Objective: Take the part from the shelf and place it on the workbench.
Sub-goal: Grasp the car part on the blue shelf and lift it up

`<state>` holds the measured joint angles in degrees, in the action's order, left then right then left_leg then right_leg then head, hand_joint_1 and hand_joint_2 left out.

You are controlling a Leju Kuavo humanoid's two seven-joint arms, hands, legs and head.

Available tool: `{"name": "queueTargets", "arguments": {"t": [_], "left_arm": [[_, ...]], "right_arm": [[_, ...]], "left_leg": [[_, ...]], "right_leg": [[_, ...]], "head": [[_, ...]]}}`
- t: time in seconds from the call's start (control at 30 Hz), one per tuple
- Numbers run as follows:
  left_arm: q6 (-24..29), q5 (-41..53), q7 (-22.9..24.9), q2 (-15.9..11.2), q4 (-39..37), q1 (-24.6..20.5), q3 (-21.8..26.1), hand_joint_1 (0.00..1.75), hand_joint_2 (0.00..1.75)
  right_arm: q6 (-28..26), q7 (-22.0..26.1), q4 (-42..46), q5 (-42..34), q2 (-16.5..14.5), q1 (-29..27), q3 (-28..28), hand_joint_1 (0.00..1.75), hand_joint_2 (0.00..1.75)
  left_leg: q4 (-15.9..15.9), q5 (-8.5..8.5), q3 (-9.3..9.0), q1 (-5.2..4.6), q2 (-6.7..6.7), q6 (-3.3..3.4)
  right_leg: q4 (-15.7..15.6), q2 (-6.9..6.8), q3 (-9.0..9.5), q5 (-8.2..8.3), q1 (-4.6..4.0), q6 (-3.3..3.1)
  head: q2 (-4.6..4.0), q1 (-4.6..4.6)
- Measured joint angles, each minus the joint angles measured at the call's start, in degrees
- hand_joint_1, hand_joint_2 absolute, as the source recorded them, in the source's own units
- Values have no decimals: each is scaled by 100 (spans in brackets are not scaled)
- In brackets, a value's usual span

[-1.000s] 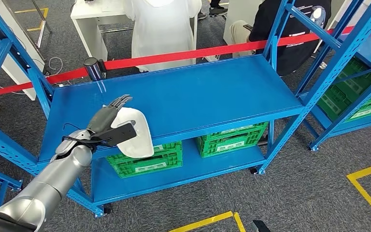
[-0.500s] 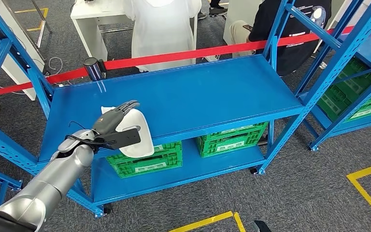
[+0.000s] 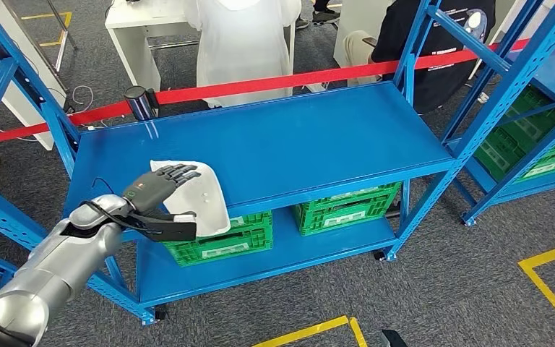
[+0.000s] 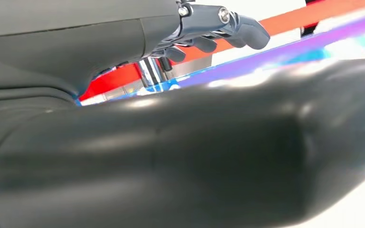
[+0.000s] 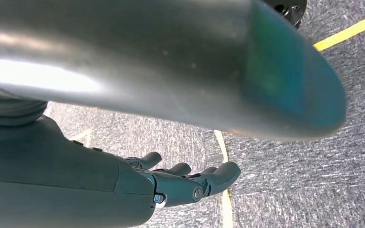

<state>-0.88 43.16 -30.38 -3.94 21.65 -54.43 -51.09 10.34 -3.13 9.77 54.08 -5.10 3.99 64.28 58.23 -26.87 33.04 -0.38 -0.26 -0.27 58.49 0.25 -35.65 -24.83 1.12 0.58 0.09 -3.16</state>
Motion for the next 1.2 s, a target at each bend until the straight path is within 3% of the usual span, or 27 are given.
{"name": "queueTargets", "arguments": {"t": [0.27, 0.43, 0.57, 1.2], "left_arm": [[134, 92, -218, -539, -27, 9, -358, 0, 0], [140, 61, -266, -709, -16, 19, -443, 0, 0], [144, 24, -275, -751, 13, 35, -491, 0, 175], [476, -475, -422, -665, 211, 219, -523, 0, 175]], "right_arm": [[18, -11, 0, 96, 16, -1, 0, 0, 0], [56, -13, -1, 120, 20, 2, 1, 0, 0], [73, 4, 0, 130, 20, 3, -2, 0, 0], [69, 12, 0, 188, 20, 6, -1, 0, 0]], "left_leg": [[0, 1, 0, 1, 0, -2], [0, 2, 1, 1, -4, -3], [0, 2, 1, 0, -2, -3], [0, 4, 1, 0, -2, -5]], "right_leg": [[3, 0, -3, -1, -1, -1], [3, -2, -2, -1, -1, -1], [3, -1, -2, -1, 0, -1], [3, -1, -5, -1, 0, -1]], "head": [[0, 1], [0, 0], [0, -1], [0, 1]]}}
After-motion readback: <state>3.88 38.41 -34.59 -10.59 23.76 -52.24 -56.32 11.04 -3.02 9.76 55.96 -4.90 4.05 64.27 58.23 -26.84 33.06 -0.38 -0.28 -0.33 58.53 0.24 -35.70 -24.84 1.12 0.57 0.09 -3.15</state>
